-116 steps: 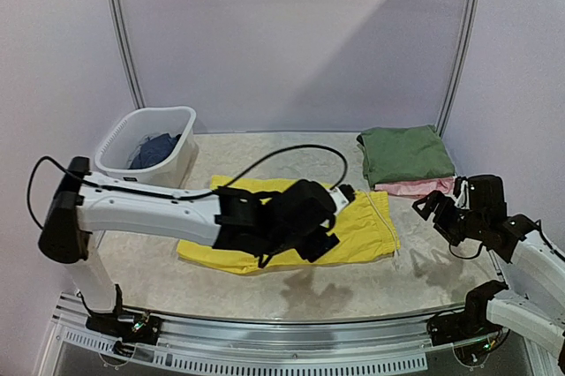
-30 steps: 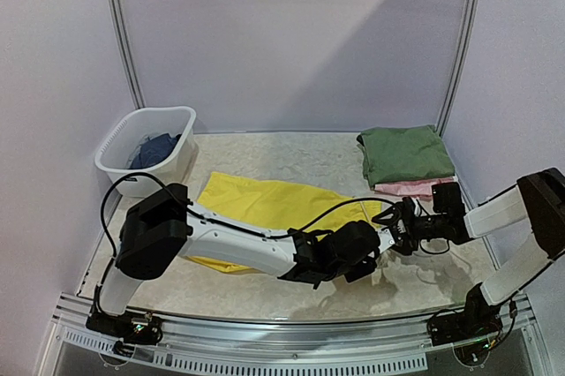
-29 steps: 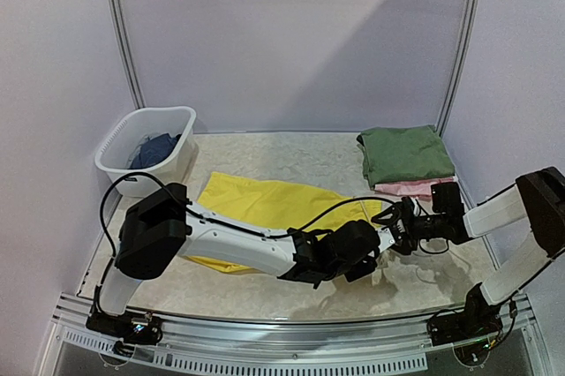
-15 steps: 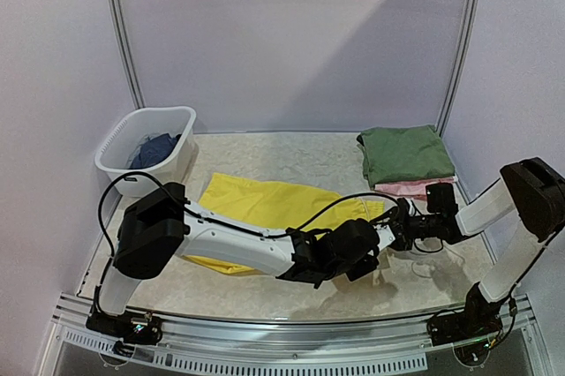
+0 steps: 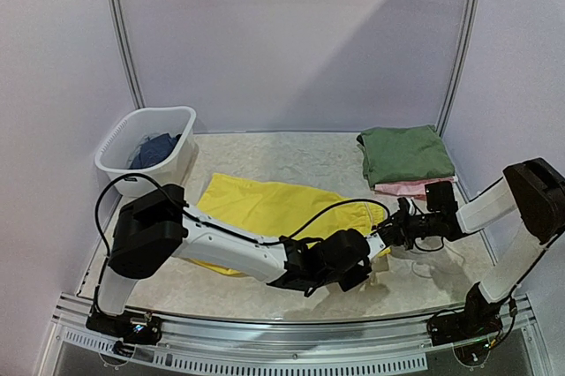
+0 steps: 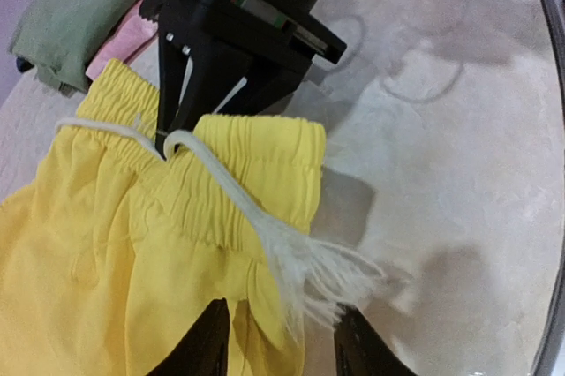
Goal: Fold and stack the mixed laundry pile
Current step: Pass from the left arm to the right, then fold the rectangle-folded shorts at the center of the board.
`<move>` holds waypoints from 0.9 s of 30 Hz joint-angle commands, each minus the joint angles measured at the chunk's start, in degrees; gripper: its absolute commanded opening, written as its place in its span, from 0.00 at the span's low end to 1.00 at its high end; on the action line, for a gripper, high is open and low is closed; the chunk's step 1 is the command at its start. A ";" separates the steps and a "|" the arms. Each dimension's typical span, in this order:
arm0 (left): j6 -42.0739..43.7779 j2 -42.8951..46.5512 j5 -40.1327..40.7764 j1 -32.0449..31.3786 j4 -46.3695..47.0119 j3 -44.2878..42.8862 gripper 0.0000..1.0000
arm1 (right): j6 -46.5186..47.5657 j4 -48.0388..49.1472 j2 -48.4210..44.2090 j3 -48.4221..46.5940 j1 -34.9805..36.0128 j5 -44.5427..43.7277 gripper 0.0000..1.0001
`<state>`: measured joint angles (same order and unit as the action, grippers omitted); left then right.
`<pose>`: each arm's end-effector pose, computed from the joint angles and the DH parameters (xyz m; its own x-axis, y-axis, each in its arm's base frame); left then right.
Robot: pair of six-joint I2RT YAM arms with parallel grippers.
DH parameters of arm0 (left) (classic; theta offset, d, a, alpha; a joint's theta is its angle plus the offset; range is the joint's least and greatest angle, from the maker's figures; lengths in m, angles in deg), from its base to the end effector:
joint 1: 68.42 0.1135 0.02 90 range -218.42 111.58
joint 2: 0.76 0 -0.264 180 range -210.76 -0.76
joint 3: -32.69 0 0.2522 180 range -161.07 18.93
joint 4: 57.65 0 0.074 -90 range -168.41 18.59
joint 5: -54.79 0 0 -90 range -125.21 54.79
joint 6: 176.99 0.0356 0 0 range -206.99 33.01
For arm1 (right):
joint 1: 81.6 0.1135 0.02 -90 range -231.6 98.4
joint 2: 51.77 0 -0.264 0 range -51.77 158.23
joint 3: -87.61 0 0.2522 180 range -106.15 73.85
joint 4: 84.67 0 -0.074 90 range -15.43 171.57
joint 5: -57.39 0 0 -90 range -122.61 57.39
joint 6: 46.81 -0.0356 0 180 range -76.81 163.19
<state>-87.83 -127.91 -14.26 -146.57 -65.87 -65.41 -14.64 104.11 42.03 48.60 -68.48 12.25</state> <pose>0.1121 -0.4723 0.1365 -0.1369 0.5857 -0.7989 0.8536 0.4789 0.2048 0.2396 0.0816 0.0995 -0.9131 0.4033 0.0598 0.2534 0.4466 0.8581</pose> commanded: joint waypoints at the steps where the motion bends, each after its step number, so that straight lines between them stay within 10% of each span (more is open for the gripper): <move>1: -4.06 6.19 -2.21 -0.83 3.16 4.34 0.46 | 5.87 -11.09 -3.13 -3.21 0.32 -3.30 0.00; 12: -8.12 22.43 2.12 -0.16 0.51 18.12 0.63 | 20.55 -43.91 -11.15 -15.11 1.02 -19.94 0.00; 19: -10.75 27.15 1.09 5.63 -3.98 21.96 0.33 | 26.05 -58.56 -15.49 -21.79 1.28 -28.74 0.00; 27: -11.48 24.25 -2.73 8.90 -0.75 22.74 0.27 | 26.96 -68.31 -20.82 -29.14 1.39 -30.70 0.00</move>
<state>-98.11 -101.75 -14.65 -139.03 -67.64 -43.09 10.59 42.72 24.30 23.72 -67.41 -16.71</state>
